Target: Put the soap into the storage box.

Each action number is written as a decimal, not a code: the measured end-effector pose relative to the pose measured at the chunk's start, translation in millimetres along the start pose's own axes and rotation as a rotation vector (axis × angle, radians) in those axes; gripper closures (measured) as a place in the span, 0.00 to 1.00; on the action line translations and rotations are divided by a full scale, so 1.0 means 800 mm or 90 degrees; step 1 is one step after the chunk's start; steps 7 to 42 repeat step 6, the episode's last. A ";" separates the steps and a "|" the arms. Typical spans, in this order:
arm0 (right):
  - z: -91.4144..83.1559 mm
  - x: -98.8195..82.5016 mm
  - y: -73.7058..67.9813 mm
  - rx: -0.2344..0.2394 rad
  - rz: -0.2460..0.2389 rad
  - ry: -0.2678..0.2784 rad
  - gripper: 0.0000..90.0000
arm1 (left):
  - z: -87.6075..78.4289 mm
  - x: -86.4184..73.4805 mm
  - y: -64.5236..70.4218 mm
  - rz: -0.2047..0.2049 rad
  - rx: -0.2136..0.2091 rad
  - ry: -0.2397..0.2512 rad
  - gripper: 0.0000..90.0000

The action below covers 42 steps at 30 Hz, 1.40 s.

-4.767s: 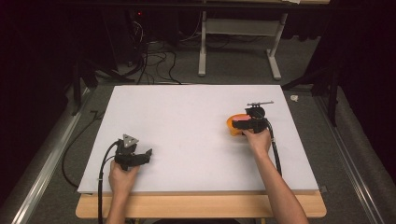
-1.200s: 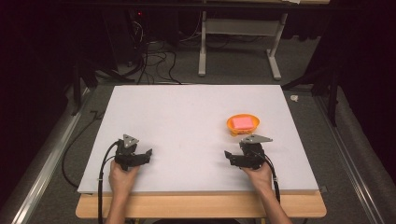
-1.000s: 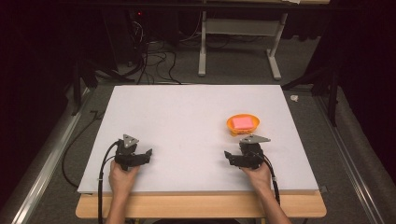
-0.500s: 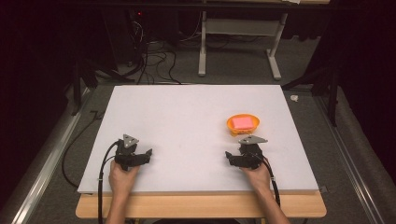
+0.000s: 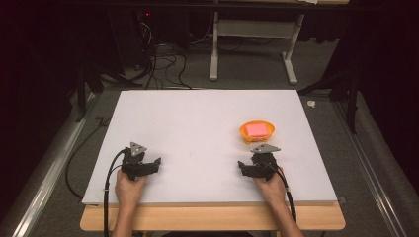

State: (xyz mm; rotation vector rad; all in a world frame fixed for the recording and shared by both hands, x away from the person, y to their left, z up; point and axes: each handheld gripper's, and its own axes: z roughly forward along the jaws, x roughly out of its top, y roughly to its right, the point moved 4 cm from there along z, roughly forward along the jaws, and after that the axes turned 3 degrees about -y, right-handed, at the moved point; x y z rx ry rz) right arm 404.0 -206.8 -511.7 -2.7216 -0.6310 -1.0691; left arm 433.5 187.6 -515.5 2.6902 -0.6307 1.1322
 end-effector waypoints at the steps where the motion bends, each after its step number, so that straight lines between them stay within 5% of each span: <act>1: 0.000 0.000 0.000 0.000 0.000 -0.001 0.28 | 0.000 0.000 0.000 0.000 0.000 0.000 0.24; 42: 0.000 0.000 0.000 0.002 0.002 -0.002 0.28 | 0.000 0.000 0.000 -0.001 0.000 0.000 0.24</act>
